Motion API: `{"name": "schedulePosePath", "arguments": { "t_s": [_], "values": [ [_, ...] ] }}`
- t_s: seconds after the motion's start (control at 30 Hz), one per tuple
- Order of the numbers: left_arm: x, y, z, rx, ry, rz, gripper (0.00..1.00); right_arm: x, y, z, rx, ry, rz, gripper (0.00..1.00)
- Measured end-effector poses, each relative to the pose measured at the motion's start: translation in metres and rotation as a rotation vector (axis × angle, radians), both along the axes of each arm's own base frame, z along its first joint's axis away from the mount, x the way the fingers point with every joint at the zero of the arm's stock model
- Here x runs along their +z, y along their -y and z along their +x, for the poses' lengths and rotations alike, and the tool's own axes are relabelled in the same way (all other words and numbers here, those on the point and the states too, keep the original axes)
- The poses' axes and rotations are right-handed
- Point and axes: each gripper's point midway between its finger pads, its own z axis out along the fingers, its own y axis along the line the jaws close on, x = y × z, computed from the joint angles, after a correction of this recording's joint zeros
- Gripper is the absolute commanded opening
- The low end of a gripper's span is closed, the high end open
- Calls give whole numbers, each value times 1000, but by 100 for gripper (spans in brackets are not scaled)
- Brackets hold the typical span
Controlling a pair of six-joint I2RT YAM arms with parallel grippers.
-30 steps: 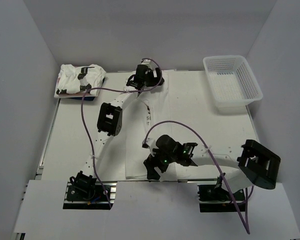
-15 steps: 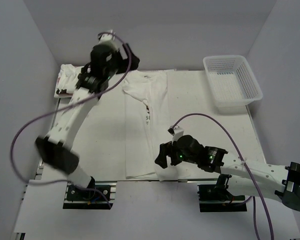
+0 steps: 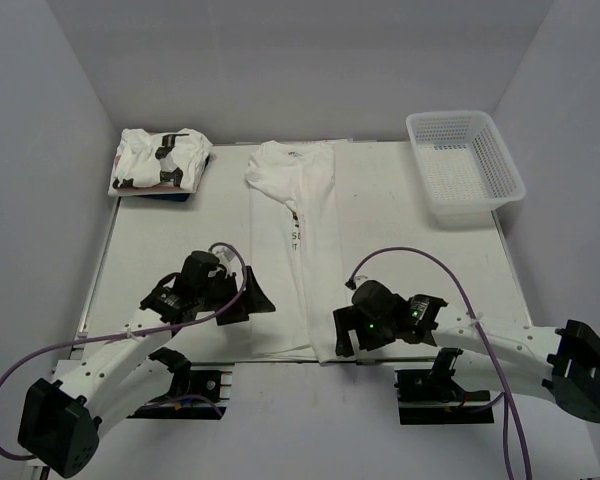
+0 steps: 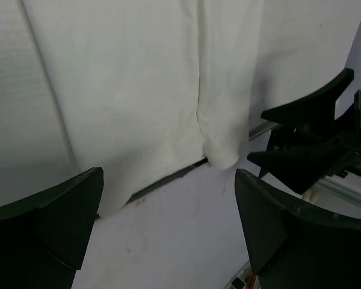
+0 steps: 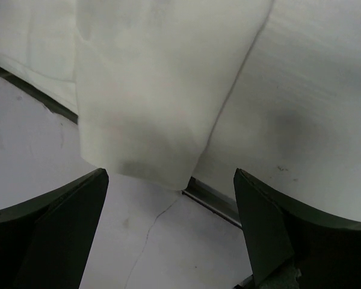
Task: Fold and stack the t-shirts
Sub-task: Grab the bottom of the folded rectangular tshirt with both arms, then fold the folded rectangular tshirt in 1/3 of the way
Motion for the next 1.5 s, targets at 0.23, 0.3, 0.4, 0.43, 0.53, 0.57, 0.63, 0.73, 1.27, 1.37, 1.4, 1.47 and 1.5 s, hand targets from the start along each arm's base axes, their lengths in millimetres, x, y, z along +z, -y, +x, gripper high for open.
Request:
{"name": "schedulePosePath", "arguments": {
  "t_s": [0.23, 0.3, 0.4, 0.43, 0.53, 0.57, 0.63, 0.73, 1.27, 1.37, 1.4, 1.47, 1.5],
  "values": [
    [-11, -6, -38, -38, -124, 36, 89, -17, 4, -20, 23, -122, -7, 89],
    [-28, -9, -49, -49, -180, 60, 86, -17, 1, -22, 30, -139, 7, 88],
    [-62, -19, -75, -68, -303, 117, 84, -16, -2, -24, 39, -157, 31, 86],
    [-68, -22, -83, -70, -332, 131, 83, -16, -4, -25, 43, -162, 43, 84],
    [-69, -21, -87, -79, -345, 129, 78, -16, -8, -28, 54, -175, 73, 77],
    [-69, -20, -87, -78, -345, 129, 76, -16, -9, -28, 57, -180, 81, 77],
    [-71, -18, -86, -79, -343, 128, 66, -17, -10, -29, 61, -190, 89, 74],
    [-75, -13, -85, -90, -350, 122, 51, -18, -12, -31, 69, -203, 98, 67],
    [-72, 5, -59, -86, -269, 149, 0, -21, -7, 6, -12, -24, 46, 0],
    [-54, 14, -40, -62, -189, 113, 0, 1, -21, 33, -60, 104, 107, 0],
    [-47, 16, -34, -52, -164, 104, 0, 7, -25, 42, -77, 138, 121, 0],
    [-32, 21, -18, -21, -109, 95, 0, 20, -32, 62, -126, 214, 136, 0],
    [-24, 23, -10, -6, -84, 89, 0, 25, -34, 70, -146, 240, 137, 0]
  ]
}}
